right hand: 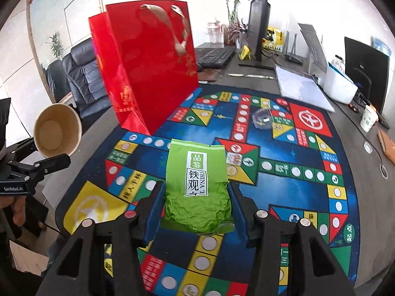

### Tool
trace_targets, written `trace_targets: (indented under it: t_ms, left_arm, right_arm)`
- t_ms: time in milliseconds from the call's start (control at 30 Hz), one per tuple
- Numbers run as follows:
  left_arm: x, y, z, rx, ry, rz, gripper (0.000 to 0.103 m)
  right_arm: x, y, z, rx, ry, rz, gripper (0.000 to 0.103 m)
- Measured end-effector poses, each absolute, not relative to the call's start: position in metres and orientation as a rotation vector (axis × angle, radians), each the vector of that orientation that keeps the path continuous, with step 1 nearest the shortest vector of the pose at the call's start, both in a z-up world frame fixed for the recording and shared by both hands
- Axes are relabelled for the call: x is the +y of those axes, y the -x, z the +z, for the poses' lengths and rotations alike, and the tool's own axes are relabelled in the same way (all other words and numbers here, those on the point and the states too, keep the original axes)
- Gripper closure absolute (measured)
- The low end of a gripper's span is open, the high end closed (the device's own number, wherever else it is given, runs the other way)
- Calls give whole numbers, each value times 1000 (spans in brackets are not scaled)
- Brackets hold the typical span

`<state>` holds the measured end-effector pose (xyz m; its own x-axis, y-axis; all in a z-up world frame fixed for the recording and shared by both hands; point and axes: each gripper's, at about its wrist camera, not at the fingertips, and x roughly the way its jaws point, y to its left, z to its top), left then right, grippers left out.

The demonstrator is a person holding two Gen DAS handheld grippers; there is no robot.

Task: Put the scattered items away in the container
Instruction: 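Lift and carry the packet and paper cup toward the red bag with both tools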

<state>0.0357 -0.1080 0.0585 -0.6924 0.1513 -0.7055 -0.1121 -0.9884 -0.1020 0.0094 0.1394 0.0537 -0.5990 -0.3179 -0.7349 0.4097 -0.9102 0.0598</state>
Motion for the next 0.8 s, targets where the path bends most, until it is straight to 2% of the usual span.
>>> trace_targets:
  t_ms: [400, 567, 800]
  left_arm:
    - [-142, -48, 77, -99, 1112, 2764, 11]
    - [-174, -37, 124, -101, 1018, 2749, 11]
    - [-208, -7, 206, -8, 924, 2749, 11]
  right_arm:
    - [97, -14, 81, 197, -1053, -2438, 48]
    - [79, 0, 129, 221, -948, -2403, 48]
    - [52, 27, 198, 290, -804, -2389, 48]
